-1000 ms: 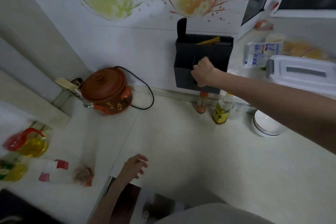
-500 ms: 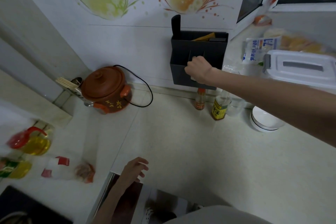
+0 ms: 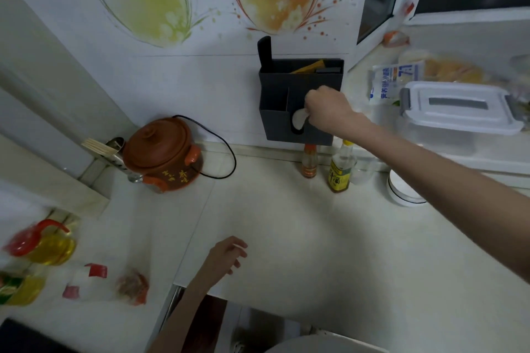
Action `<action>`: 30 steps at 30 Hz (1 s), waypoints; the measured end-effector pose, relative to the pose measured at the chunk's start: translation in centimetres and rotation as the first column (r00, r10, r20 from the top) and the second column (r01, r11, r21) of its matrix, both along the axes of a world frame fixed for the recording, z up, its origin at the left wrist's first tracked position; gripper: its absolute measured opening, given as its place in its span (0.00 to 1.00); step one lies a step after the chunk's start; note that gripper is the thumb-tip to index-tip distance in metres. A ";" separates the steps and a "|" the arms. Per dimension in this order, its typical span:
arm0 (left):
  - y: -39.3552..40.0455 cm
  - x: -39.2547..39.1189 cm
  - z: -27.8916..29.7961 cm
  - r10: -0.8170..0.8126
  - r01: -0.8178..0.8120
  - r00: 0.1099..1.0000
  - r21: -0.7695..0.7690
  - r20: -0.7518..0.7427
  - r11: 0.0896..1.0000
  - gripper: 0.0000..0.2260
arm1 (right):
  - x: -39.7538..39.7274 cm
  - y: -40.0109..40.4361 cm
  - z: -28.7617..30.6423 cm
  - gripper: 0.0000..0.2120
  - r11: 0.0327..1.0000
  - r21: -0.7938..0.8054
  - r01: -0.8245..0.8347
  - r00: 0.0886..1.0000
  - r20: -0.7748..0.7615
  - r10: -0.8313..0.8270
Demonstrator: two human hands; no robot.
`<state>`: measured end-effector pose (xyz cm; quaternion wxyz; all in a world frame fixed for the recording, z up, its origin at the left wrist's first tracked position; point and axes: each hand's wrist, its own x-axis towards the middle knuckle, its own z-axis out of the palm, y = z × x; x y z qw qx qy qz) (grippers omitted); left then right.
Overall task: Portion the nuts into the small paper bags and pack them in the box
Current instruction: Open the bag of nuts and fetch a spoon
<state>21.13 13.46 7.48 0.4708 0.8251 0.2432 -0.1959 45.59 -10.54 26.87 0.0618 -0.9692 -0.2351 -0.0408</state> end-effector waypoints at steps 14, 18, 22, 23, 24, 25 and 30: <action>-10.1 16.8 15.4 -0.513 0.194 0.645 0.528 0.566 0.827 0.12 | -6.9 -7.5 -10.2 0.12 0.426 0.517 0.743 0.456 -0.856 0.242; -11.9 23.1 20.1 -0.542 0.094 0.587 0.615 0.601 0.783 0.14 | -7.0 -7.8 -11.1 0.12 0.403 0.504 0.764 0.424 -0.863 0.276; -13.0 27.8 22.7 -0.571 0.094 0.652 0.694 0.499 0.714 0.15 | -6.9 -8.3 -11.1 0.16 0.438 0.539 0.719 0.472 -0.842 0.260; -13.3 28.8 23.0 -0.589 0.099 0.661 0.724 0.464 0.682 0.14 | -6.9 -8.4 -11.0 0.17 0.452 0.543 0.707 0.486 -0.838 0.248; -13.6 29.6 23.2 -0.605 0.102 0.670 0.754 0.431 0.650 0.13 | -6.8 -8.5 -10.9 0.18 0.466 0.546 0.696 0.498 -0.835 0.235; -13.7 30.4 23.4 -0.617 0.105 0.678 0.779 0.399 0.619 0.12 | -6.7 -8.6 -10.7 0.18 0.479 0.548 0.686 0.506 -0.832 0.226; -14.6 33.0 23.5 -0.658 0.157 0.716 0.863 0.235 0.480 0.08 | -6.4 -8.9 -10.5 0.19 0.504 0.553 0.663 0.532 -0.822 0.203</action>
